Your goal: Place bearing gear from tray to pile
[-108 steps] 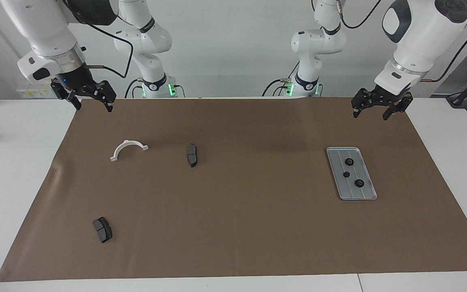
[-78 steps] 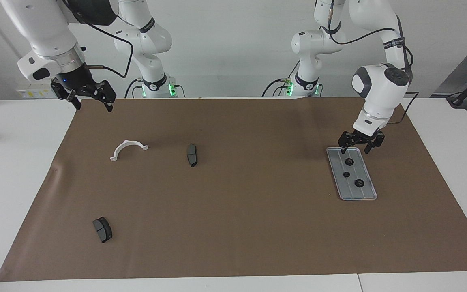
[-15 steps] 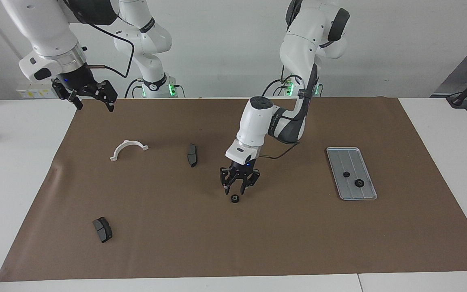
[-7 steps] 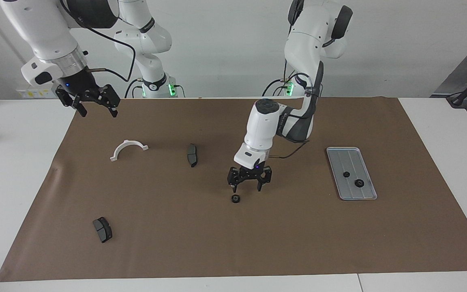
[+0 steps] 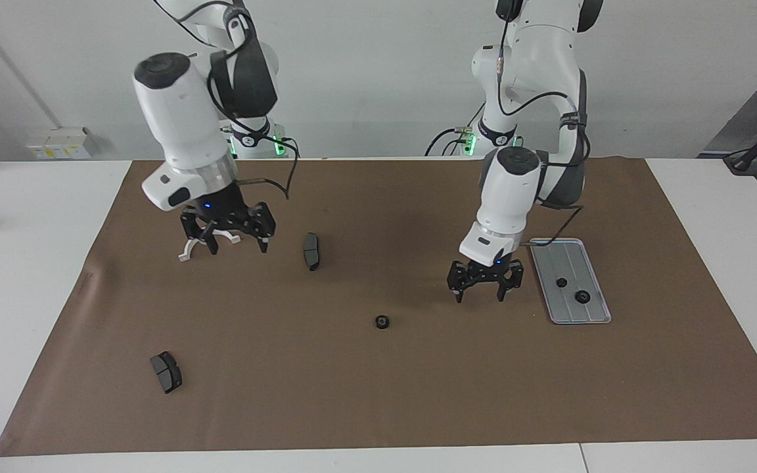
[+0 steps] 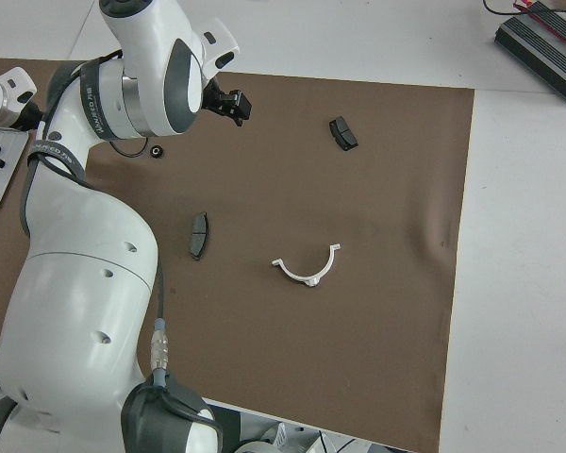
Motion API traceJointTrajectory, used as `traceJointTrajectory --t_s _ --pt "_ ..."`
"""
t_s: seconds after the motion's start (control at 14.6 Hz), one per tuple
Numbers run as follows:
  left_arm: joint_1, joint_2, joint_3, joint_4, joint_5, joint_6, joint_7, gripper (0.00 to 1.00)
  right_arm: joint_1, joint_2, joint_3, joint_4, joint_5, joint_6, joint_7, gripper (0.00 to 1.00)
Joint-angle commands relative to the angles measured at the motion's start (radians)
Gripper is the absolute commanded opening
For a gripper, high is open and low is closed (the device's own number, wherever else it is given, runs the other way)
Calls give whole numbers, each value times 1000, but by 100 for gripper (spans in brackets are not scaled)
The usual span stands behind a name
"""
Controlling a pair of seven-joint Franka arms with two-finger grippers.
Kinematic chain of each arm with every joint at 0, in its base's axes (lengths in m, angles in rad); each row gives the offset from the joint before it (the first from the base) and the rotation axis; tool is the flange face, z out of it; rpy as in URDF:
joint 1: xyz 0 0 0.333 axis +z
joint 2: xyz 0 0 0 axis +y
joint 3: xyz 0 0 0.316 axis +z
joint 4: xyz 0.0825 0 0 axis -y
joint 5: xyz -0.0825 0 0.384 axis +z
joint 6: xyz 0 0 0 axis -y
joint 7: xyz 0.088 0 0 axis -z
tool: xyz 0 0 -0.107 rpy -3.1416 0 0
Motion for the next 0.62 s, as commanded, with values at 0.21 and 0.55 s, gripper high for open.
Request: traceJointTrajectory --t_s 0.21,0.55 --pt "194 -103 -13 -49 -12 -157 280 100 152 280 -1 185 0 205 46 100" --pt "320 -86 -12 -66 -125 -93 440 100 239 483 -1 254 -13 349 49 100"
